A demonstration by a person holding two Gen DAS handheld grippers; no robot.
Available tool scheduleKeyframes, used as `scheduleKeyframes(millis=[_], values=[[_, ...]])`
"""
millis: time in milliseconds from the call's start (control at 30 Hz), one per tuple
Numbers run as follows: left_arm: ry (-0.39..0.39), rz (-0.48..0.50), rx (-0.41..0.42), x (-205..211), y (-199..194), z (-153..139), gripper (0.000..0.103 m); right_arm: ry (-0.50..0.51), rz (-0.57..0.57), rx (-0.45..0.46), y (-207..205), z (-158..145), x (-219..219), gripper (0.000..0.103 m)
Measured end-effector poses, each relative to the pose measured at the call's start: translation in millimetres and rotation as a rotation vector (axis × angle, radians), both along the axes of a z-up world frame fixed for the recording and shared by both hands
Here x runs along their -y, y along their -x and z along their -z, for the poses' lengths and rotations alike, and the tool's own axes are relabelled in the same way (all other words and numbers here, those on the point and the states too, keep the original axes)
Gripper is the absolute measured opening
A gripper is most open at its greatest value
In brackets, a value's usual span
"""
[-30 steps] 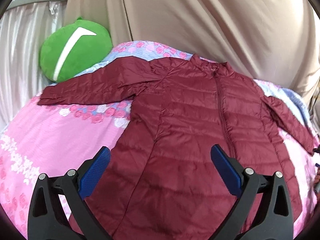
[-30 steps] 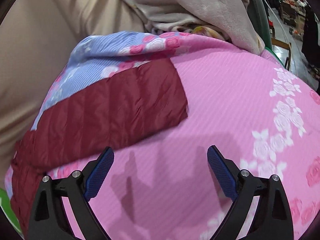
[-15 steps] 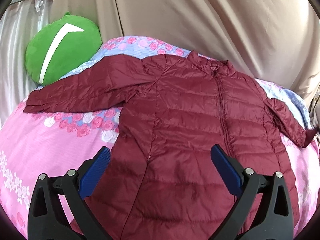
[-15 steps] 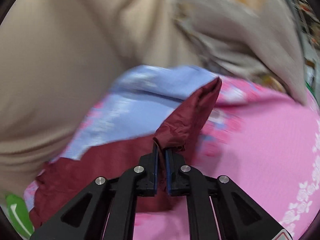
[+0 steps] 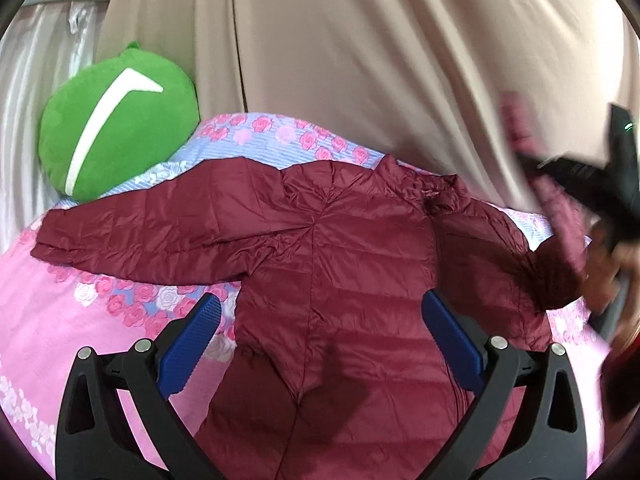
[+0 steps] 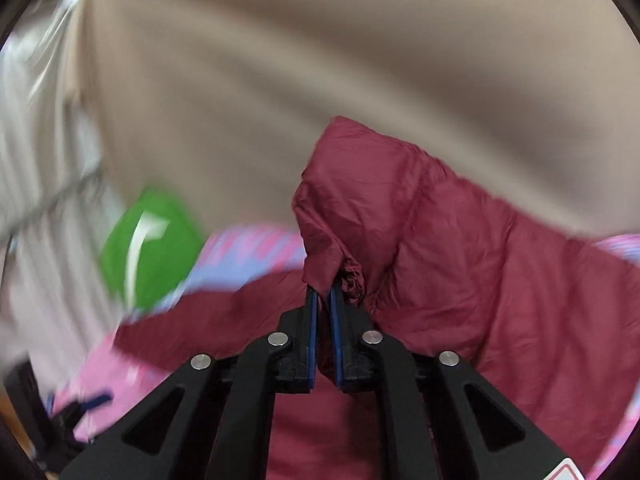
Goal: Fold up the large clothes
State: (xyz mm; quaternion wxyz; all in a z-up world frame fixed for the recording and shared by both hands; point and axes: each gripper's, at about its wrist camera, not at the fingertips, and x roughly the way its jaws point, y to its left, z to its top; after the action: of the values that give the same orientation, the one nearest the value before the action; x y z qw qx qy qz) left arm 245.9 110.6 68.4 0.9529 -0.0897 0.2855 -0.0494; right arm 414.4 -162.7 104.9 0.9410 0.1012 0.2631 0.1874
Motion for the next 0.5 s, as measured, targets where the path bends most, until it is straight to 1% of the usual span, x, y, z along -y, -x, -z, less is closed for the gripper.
scheduleKeyframes(millis=[33,100,133,167,200,267,333,367,433,467,500], values=[[0.012,0.009,-0.012,-1,-6,3,0.098,0.034,-0.06,-0.044,-9,24,-32,0.013],[0.039,0.037,-0.062,-1,-24,14,0.098,0.071,-0.143,-0.122,-16,59,-68,0.02],[0.046,0.051,-0.091,0,-33,21,0.098,0.083,-0.166,-0.154,-18,75,-80,0.025],[0.048,0.05,-0.114,0,-39,27,0.098,0.097,-0.176,-0.181,-17,90,-90,0.027],[0.056,0.06,-0.133,2,-47,34,0.098,0.102,-0.178,-0.197,-15,98,-93,0.029],[0.076,0.085,-0.181,5,-65,50,0.098,0.068,-0.183,-0.21,-1,106,-82,0.037],[0.102,0.114,-0.218,9,-79,61,0.098,0.042,-0.169,-0.184,11,98,-59,0.051],[0.119,0.121,-0.243,12,-88,68,0.098,0.041,-0.131,-0.154,22,91,-37,0.053],[0.157,0.145,-0.273,17,-103,78,0.098,0.035,-0.064,-0.131,40,93,-6,0.058],[0.183,0.152,-0.293,20,-112,83,0.098,0.023,-0.002,-0.13,48,91,24,0.058],[0.205,0.163,-0.31,22,-120,87,0.098,0.022,0.038,-0.132,51,94,41,0.058]])
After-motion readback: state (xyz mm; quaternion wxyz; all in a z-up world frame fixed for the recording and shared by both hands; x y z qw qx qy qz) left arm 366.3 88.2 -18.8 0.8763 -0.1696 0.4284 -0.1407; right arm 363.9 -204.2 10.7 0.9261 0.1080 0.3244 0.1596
